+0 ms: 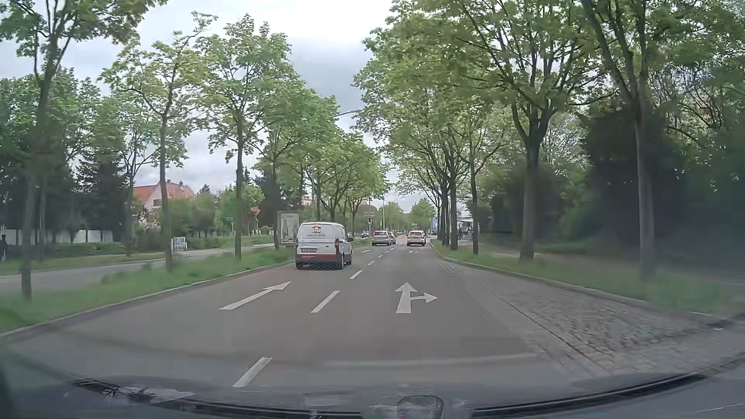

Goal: Follow the waypoints while adhering to traffic rules and regulations

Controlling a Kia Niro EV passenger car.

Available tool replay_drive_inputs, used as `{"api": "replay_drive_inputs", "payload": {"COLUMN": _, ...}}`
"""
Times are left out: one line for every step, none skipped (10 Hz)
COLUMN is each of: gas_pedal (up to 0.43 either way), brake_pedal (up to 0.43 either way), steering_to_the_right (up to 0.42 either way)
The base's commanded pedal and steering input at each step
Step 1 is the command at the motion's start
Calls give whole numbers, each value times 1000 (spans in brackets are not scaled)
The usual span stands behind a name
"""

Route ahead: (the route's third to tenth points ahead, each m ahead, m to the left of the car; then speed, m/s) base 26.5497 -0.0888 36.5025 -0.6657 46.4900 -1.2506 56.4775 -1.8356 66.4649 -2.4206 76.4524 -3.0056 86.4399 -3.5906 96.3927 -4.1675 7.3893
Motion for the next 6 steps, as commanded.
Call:
{"api": "replay_drive_inputs", "payload": {"gas_pedal": 0, "brake_pedal": 0, "steering_to_the_right": 8}}
{"api": "replay_drive_inputs", "payload": {"gas_pedal": 0, "brake_pedal": 0, "steering_to_the_right": 8}}
{"api": "replay_drive_inputs", "payload": {"gas_pedal": 0, "brake_pedal": 0, "steering_to_the_right": 8}}
{"api": "replay_drive_inputs", "payload": {"gas_pedal": 0, "brake_pedal": 0, "steering_to_the_right": 7}}
{"api": "replay_drive_inputs", "payload": {"gas_pedal": 0, "brake_pedal": 0, "steering_to_the_right": 6}}
{"api": "replay_drive_inputs", "payload": {"gas_pedal": 0, "brake_pedal": 0, "steering_to_the_right": 5}}
